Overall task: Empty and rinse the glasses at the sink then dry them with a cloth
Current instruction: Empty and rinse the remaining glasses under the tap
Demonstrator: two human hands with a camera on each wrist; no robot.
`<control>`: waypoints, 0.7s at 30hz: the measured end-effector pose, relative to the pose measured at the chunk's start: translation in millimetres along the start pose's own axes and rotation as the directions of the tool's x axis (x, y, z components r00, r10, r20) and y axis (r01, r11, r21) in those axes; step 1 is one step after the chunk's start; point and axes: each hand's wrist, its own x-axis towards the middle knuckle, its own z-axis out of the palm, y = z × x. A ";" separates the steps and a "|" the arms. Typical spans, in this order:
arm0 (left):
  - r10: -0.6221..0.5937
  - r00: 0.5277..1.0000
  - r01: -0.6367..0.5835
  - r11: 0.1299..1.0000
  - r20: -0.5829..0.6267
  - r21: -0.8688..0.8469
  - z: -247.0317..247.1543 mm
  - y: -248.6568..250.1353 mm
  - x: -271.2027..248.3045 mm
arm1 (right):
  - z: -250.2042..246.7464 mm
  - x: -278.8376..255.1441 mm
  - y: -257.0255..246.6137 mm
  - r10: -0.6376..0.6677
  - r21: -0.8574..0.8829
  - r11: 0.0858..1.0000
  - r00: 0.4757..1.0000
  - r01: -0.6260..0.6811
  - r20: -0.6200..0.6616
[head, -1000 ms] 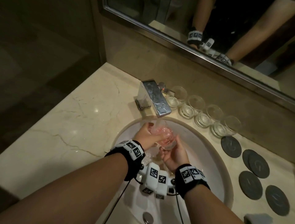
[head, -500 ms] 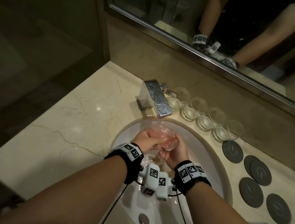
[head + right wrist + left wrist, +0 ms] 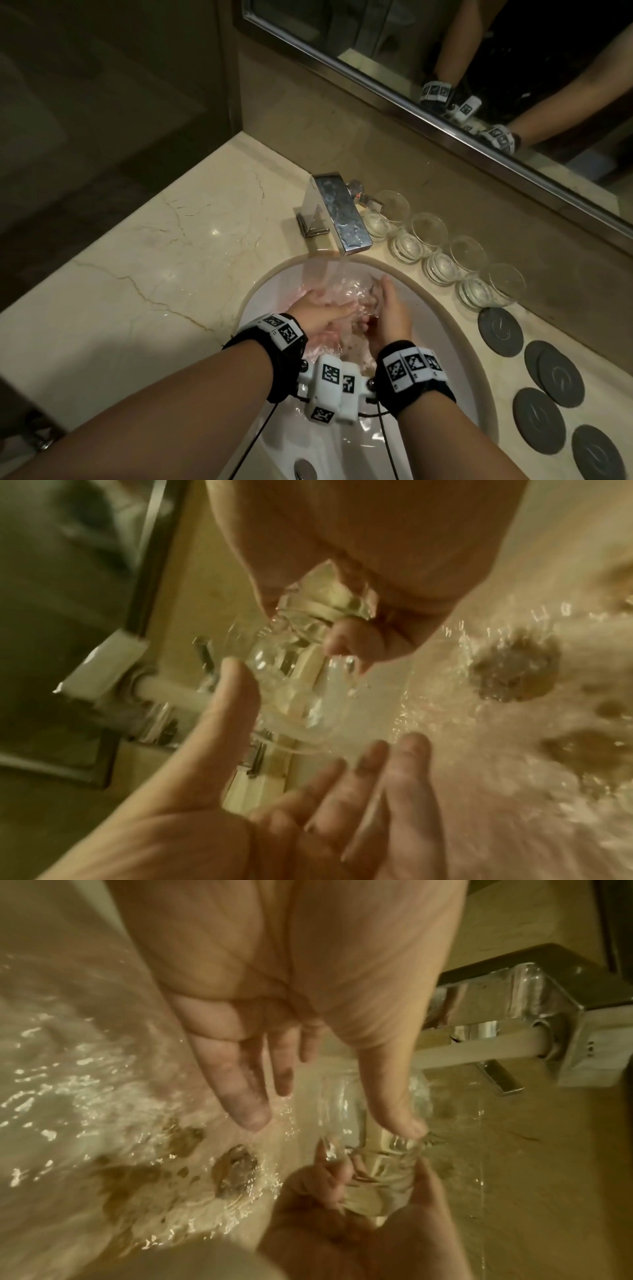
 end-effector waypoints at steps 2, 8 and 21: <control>0.096 0.995 -0.096 0.995 0.019 -0.008 -2.6 6.3 1.2 | 2.4 0.4 -0.5 0.188 0.117 0.972 0.973 -0.204 0.133; 0.198 0.977 -0.199 0.980 -0.082 -0.009 -4.0 10.8 10.6 | 1.3 -1.7 5.2 0.316 0.177 0.894 0.860 -0.411 0.399; 0.225 0.974 -0.225 0.974 0.014 0.013 7.6 22.5 8.0 | -12.8 11.5 -3.9 0.241 0.130 0.925 0.817 -0.356 0.523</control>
